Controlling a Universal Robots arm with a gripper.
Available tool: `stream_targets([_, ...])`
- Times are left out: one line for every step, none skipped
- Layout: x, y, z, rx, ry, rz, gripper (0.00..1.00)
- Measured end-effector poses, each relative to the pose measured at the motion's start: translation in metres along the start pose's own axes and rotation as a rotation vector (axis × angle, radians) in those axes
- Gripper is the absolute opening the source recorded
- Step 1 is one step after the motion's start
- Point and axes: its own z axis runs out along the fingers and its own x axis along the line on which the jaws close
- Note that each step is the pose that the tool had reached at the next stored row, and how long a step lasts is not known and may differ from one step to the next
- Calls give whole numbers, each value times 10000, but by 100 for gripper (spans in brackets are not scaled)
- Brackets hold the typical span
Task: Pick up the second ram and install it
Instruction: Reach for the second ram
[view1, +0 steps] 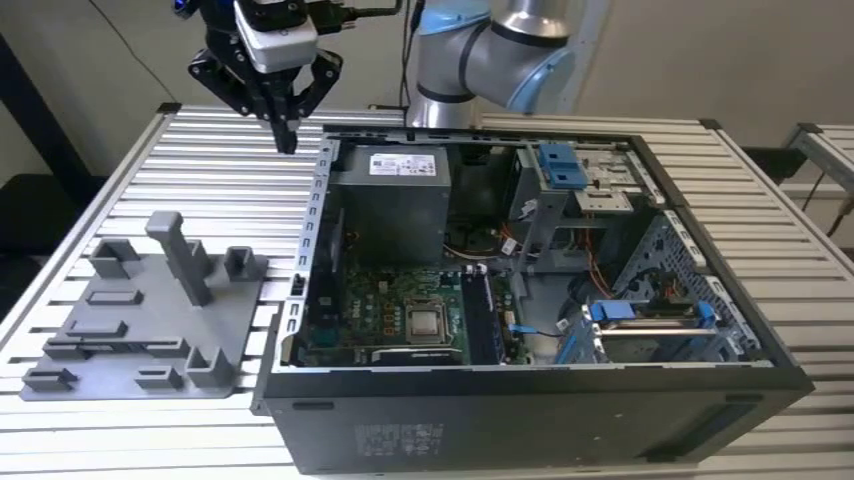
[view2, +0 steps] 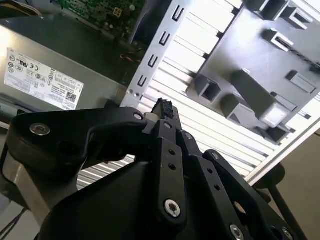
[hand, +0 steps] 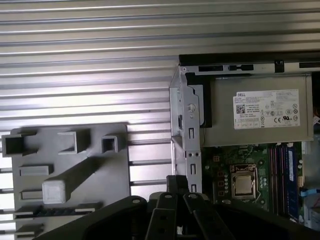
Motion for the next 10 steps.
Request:
stream_targets([32,-2,-1,0,-8,0,11])
stream_targets([64,-5,-3,-1,-16,-1,11])
stream_targets([99,-7,-4,-2,-26,-2,11])
stream_targets([132,-10,-6,-3,-36,-2,11])
stream_targets([163,-12,-7,-3,-44,-2,11])
stream_targets([191,-14,-8,-3,-52,-3,11])
stream_targets([223,-16,-10,-4,-61,-3,11])
stream_targets([256,-18,-11,-5,-70,-3,11])
stream_targets([287,-21,-12,-6,-78,-4,11])
stream_targets([317,-23,-14,-7,-86,-6,11])
